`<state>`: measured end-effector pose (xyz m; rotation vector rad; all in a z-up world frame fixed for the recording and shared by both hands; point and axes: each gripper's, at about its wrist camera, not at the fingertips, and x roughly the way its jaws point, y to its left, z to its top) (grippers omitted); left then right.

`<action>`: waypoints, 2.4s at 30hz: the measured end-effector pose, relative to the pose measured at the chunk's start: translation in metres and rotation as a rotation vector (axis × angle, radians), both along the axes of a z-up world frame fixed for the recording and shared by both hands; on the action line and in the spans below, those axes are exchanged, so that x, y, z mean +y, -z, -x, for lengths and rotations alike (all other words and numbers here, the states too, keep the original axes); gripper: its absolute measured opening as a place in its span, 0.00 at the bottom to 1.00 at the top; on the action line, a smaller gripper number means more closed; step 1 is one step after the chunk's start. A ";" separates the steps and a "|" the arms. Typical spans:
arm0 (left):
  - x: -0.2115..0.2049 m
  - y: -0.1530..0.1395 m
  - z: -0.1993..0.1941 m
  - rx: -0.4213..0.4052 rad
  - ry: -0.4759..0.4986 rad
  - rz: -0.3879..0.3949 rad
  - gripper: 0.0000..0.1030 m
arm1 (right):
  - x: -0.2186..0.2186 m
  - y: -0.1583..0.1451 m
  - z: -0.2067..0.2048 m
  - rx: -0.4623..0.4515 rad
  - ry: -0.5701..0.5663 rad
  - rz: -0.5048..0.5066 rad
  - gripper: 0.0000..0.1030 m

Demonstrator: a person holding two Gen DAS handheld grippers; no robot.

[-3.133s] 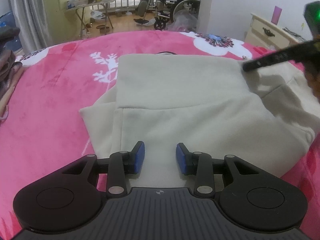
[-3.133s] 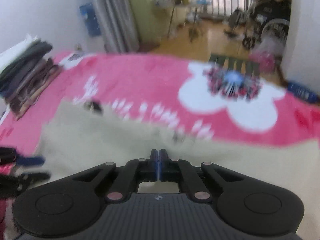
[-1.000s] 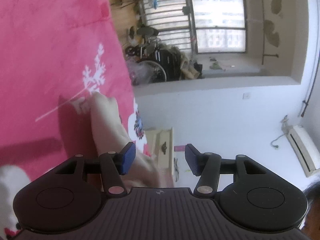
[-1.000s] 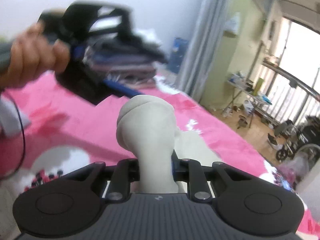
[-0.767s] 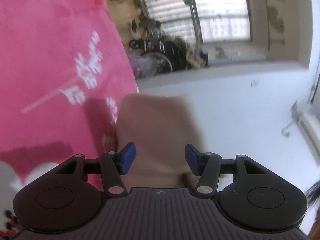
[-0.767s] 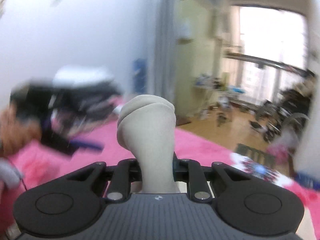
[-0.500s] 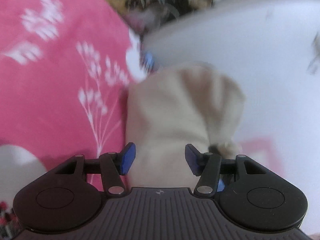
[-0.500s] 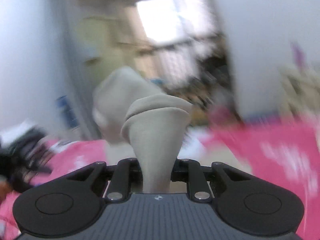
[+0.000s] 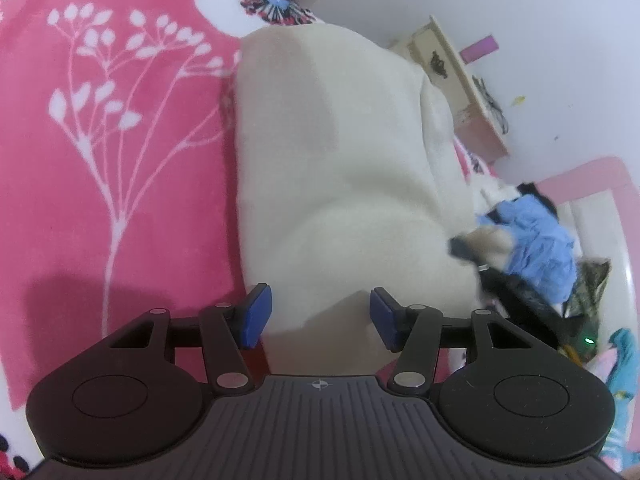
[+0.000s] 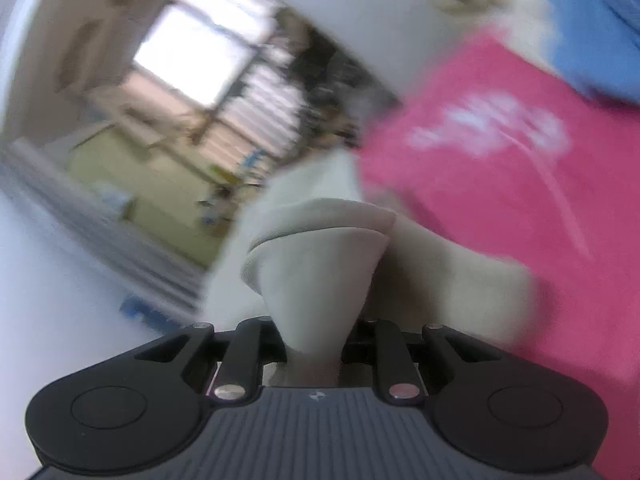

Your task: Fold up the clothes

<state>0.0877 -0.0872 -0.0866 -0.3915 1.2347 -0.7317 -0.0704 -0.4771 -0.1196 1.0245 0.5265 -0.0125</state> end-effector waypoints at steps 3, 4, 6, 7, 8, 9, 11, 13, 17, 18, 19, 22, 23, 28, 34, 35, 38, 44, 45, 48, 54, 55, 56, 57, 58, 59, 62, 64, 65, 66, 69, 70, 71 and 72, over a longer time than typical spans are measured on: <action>-0.008 -0.003 0.012 -0.068 0.031 -0.065 0.53 | -0.010 0.013 0.006 0.010 0.023 -0.087 0.18; -0.009 -0.003 0.016 -0.086 0.035 -0.087 0.53 | -0.011 0.010 0.004 0.012 0.005 -0.075 0.19; -0.010 -0.003 0.020 -0.105 0.033 -0.109 0.53 | -0.017 0.008 0.005 0.046 -0.006 -0.062 0.27; -0.010 -0.003 0.022 -0.116 0.035 -0.116 0.53 | -0.022 0.005 0.010 0.053 -0.002 -0.056 0.32; -0.010 -0.004 0.024 -0.128 0.040 -0.123 0.53 | -0.028 0.003 0.015 0.057 0.005 -0.050 0.35; -0.011 -0.005 0.025 -0.139 0.044 -0.131 0.53 | -0.032 -0.004 0.022 0.055 0.010 -0.014 0.37; -0.012 -0.006 0.027 -0.157 0.047 -0.141 0.54 | -0.031 -0.028 0.035 0.049 0.002 0.124 0.45; -0.013 -0.005 0.029 -0.170 0.044 -0.150 0.54 | -0.025 -0.055 0.045 0.043 -0.014 0.281 0.45; -0.019 -0.006 0.031 -0.185 0.038 -0.164 0.54 | -0.002 -0.087 0.051 0.049 0.014 0.556 0.44; -0.023 -0.006 0.032 -0.187 0.036 -0.167 0.54 | 0.002 -0.092 0.051 0.057 0.024 0.611 0.42; -0.026 -0.006 0.033 -0.194 0.036 -0.171 0.54 | 0.006 -0.098 0.053 0.042 0.027 0.641 0.37; -0.029 -0.006 0.036 -0.214 0.036 -0.184 0.54 | 0.016 -0.116 0.058 -0.021 0.029 0.710 0.29; -0.030 -0.006 0.037 -0.219 0.035 -0.188 0.54 | 0.027 -0.121 0.059 -0.057 -0.029 0.751 0.29; -0.038 -0.007 0.039 -0.246 0.043 -0.207 0.54 | 0.076 -0.096 0.049 -0.039 -0.336 0.996 0.24; -0.035 -0.022 0.053 -0.393 0.089 -0.226 0.52 | 0.068 -0.049 0.040 0.114 -0.375 1.033 0.01; -0.032 -0.028 0.057 -0.461 0.074 -0.239 0.52 | 0.067 -0.044 0.040 0.124 -0.377 1.032 0.01; -0.028 -0.049 0.072 -0.668 0.076 -0.190 0.52 | 0.063 -0.038 0.035 0.141 -0.380 1.020 0.01; -0.071 -0.019 0.088 -0.634 0.315 -0.251 0.53 | 0.062 -0.040 0.019 0.180 -0.390 1.023 0.01; -0.073 -0.010 0.089 -0.624 0.307 -0.273 0.53 | 0.063 -0.042 0.017 0.182 -0.400 1.031 0.01; -0.069 -0.009 0.088 -0.606 0.286 -0.259 0.53 | 0.065 -0.060 0.025 0.132 -0.417 1.070 0.02; -0.064 -0.007 0.085 -0.575 0.251 -0.243 0.54 | 0.066 -0.115 0.003 -0.051 -0.372 1.079 0.05; -0.064 -0.006 0.086 -0.577 0.249 -0.244 0.54 | 0.068 -0.116 -0.011 -0.064 -0.376 1.082 0.05; -0.066 -0.006 0.087 -0.577 0.246 -0.243 0.54 | 0.069 -0.116 -0.025 -0.074 -0.379 1.083 0.05; -0.069 -0.006 0.087 -0.577 0.243 -0.241 0.54 | 0.069 -0.110 -0.039 -0.066 -0.381 1.082 0.04; -0.069 -0.005 0.087 -0.575 0.241 -0.237 0.54 | 0.065 -0.093 -0.056 -0.003 -0.386 1.086 0.04; -0.068 -0.005 0.086 -0.572 0.240 -0.233 0.54 | 0.060 -0.073 -0.074 0.076 -0.393 1.092 0.04; -0.068 -0.004 0.084 -0.560 0.236 -0.218 0.54 | 0.038 -0.023 -0.087 0.140 -0.408 1.058 0.02; -0.068 -0.003 0.085 -0.563 0.235 -0.220 0.55 | 0.036 -0.036 -0.088 0.176 -0.404 1.055 0.04; -0.067 -0.002 0.086 -0.567 0.236 -0.216 0.55 | 0.036 -0.045 -0.088 0.199 -0.390 1.070 0.04; -0.066 -0.001 0.086 -0.566 0.232 -0.212 0.55 | 0.036 -0.054 -0.087 0.208 -0.360 1.081 0.08; -0.064 -0.001 0.086 -0.563 0.225 -0.204 0.55 | 0.044 -0.099 -0.084 0.072 -0.342 1.012 0.08; -0.064 -0.001 0.086 -0.566 0.227 -0.204 0.55 | 0.054 -0.111 -0.086 0.007 -0.392 0.982 0.08; -0.064 -0.001 0.086 -0.567 0.227 -0.202 0.55 | 0.065 -0.121 -0.089 -0.059 -0.450 0.953 0.08; -0.063 0.000 0.087 -0.568 0.225 -0.202 0.55 | 0.079 -0.128 -0.095 -0.119 -0.519 0.933 0.08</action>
